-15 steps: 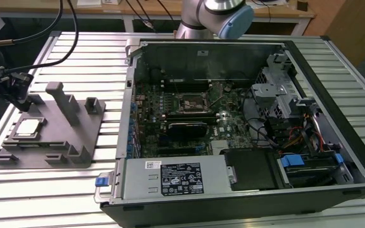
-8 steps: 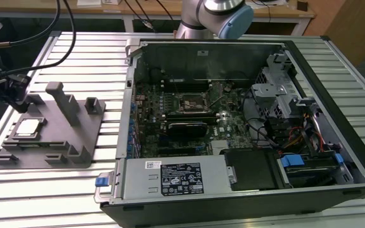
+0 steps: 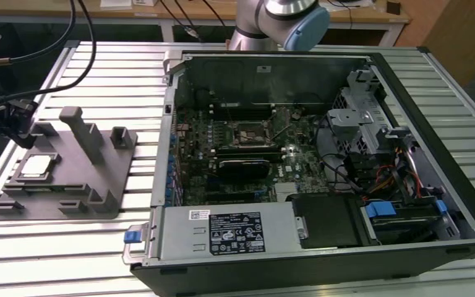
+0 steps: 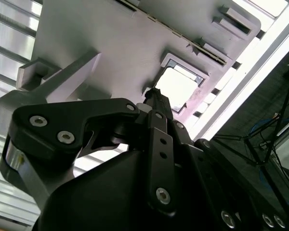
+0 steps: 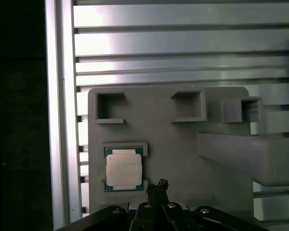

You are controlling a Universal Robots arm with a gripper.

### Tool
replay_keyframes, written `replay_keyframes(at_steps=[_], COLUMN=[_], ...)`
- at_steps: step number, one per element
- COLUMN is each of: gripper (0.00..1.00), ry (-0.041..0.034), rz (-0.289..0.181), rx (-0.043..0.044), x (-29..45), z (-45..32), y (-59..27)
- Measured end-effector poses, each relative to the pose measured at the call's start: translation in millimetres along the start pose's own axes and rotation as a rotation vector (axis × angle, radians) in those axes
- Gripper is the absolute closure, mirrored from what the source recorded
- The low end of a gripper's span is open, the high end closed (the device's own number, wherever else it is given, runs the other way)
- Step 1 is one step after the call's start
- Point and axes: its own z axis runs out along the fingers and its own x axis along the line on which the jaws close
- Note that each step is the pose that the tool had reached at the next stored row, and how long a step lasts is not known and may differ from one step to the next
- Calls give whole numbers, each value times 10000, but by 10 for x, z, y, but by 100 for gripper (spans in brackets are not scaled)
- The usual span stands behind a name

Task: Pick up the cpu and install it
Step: 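Pick up the cpu and move it towards the insertion slot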

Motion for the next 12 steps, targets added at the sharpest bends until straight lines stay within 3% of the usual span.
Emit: replay_keyframes(at_steps=[12], gripper=[89], ry=[-3], rz=[46], rx=[3], x=[53], z=[116], y=[-23])
